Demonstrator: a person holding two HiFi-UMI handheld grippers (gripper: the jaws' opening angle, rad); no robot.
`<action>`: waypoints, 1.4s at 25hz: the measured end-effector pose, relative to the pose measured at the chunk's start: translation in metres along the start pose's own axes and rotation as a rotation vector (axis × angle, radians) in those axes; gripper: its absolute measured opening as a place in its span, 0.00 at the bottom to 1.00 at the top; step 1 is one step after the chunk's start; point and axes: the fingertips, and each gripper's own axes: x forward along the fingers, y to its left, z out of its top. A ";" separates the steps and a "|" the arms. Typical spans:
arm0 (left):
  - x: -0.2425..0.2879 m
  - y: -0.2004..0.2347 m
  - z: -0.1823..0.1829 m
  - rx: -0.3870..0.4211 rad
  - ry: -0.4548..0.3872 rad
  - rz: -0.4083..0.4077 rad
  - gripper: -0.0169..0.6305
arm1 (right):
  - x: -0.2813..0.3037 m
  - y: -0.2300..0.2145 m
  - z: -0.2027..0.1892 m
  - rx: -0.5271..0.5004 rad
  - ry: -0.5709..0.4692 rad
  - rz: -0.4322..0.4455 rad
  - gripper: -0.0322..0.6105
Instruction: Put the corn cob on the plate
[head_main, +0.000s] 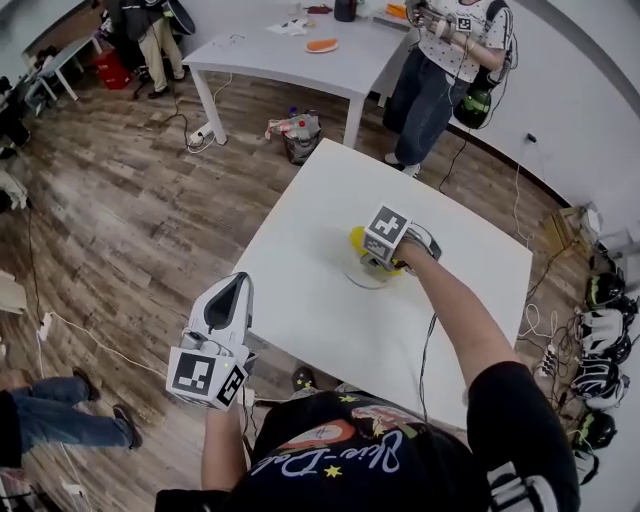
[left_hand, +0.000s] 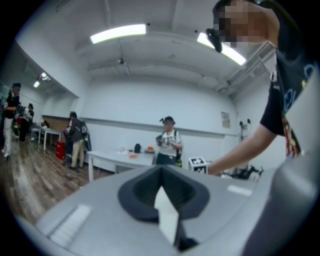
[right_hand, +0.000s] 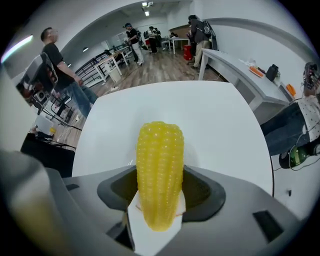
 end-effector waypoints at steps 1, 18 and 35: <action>0.000 -0.001 -0.001 0.000 0.003 -0.001 0.02 | 0.004 0.001 -0.001 -0.013 0.009 0.001 0.46; -0.006 -0.026 -0.002 0.009 0.012 -0.015 0.02 | 0.001 0.015 -0.006 -0.076 -0.227 -0.076 0.46; 0.033 -0.094 0.024 0.077 -0.029 -0.183 0.02 | -0.243 0.105 -0.060 0.257 -1.290 -0.259 0.08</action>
